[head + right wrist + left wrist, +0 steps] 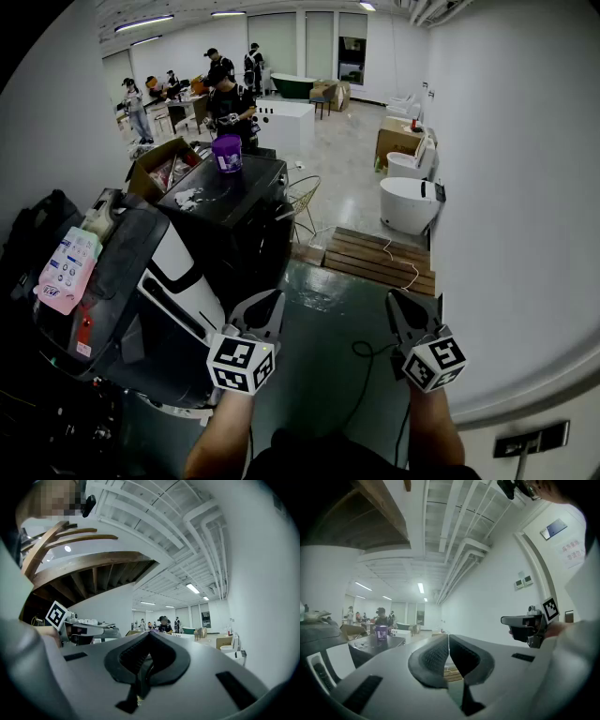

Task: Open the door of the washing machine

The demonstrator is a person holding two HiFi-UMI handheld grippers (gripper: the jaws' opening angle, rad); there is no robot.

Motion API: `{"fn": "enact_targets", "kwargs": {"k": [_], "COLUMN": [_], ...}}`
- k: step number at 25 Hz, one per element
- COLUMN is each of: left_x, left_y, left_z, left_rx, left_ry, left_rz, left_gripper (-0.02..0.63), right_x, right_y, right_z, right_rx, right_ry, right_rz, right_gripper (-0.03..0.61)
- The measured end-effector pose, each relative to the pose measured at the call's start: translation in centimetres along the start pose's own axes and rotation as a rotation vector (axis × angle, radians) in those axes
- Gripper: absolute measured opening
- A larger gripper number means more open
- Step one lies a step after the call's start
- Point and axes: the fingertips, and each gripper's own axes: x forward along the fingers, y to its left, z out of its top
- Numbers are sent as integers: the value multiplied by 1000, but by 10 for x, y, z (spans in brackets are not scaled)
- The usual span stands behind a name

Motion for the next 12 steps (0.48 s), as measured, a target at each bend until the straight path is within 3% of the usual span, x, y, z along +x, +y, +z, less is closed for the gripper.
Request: {"fn": "enact_targets", "kwargs": {"k": [12], "left_x": [2], "left_y": [-6], "left_z": [-7], "left_rx": [-10], "left_ry": [21], "left_rz": [6], "left_gripper": [20], "right_x": [-10], "right_y": [-4], "right_z": [-6], "right_rx": [-7], "right_ry": [8], "right_rz": [4], "right_gripper": [14]}}
